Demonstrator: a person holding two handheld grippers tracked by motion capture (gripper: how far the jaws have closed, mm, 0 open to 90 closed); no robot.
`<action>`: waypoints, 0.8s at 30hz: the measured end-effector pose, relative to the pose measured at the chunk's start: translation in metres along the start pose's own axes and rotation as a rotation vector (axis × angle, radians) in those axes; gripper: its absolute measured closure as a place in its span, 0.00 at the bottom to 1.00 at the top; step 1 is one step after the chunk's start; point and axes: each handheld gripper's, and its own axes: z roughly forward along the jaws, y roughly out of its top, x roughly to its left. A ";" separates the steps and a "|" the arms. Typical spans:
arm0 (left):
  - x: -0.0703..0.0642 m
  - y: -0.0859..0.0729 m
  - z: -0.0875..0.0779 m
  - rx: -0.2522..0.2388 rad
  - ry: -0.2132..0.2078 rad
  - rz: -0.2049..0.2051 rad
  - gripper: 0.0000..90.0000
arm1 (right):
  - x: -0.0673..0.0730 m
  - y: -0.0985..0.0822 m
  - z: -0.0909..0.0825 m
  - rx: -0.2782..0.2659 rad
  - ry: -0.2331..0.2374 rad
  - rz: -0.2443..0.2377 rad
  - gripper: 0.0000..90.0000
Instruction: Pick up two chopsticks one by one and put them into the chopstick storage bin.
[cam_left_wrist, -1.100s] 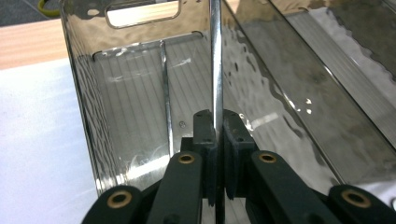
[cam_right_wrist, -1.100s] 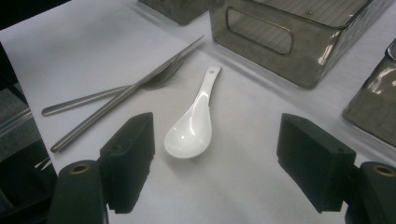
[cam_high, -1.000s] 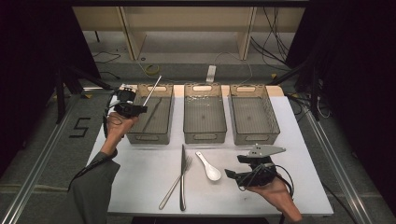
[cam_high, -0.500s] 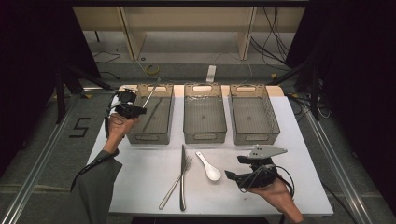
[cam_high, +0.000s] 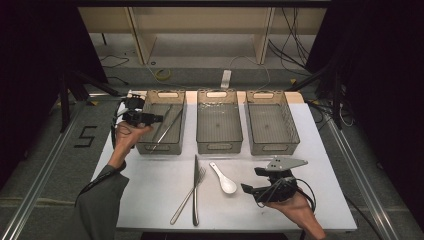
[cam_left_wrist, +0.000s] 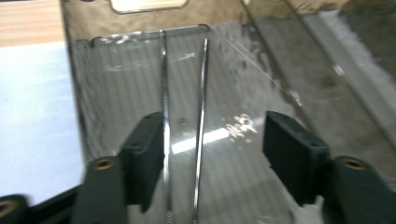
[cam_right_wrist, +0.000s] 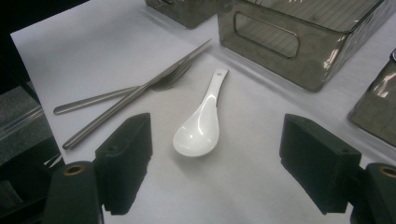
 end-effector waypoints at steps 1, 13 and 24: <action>-0.003 -0.002 -0.004 -0.009 -0.010 -0.002 0.35 | 0.000 0.000 0.000 0.000 -0.002 0.001 0.29; -0.036 -0.035 -0.045 -0.080 -0.094 0.040 0.25 | -0.001 0.001 0.004 0.021 -0.023 0.018 0.29; -0.063 -0.068 -0.054 -0.100 -0.129 0.097 0.22 | -0.003 0.003 0.012 0.036 -0.025 0.024 0.29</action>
